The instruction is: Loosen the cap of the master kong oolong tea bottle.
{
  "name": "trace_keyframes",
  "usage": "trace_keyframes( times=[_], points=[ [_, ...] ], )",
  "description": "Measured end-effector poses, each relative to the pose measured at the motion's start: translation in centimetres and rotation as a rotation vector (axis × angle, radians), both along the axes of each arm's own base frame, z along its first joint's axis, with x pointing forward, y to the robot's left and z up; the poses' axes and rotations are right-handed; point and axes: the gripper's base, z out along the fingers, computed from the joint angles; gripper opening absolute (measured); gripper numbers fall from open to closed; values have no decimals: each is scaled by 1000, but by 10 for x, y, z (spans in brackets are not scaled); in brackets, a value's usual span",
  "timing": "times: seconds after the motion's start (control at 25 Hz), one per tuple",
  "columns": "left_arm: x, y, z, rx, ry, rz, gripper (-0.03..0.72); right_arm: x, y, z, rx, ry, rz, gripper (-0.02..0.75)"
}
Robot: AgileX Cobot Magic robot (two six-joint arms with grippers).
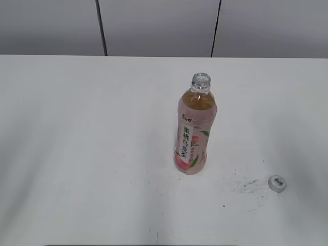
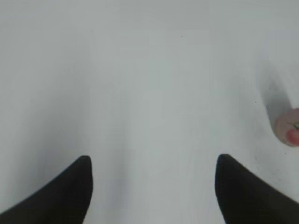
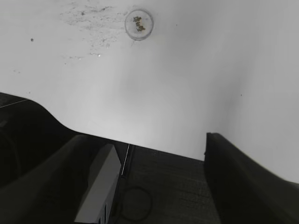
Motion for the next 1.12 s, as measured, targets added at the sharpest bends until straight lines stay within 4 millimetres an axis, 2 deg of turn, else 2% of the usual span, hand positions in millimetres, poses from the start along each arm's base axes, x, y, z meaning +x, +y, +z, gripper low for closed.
trace_keyframes(
  times=[0.2, 0.32, 0.6, 0.84, 0.96, 1.12],
  points=[
    [-37, 10, 12, -11, -70, 9, 486, -33, -9, 20, 28, -97, -4, 579],
    [-47, 13, 17, -11, -80, 10, 478, -58, -15, 33, 52, -184, -4, 579],
    [-54, 15, 16, 120, -13, -65, 466, -104, -27, 29, 81, -293, -2, 579],
    [-60, 17, 8, 219, 28, -129, 464, -139, -37, 33, 142, -530, -2, 579],
    [-70, 20, 11, 225, -34, -135, 452, -156, -41, 35, 163, -646, 3, 579],
    [-98, 27, 15, 210, -199, -126, 446, -172, -46, 35, 182, -753, 10, 579]
  ],
)
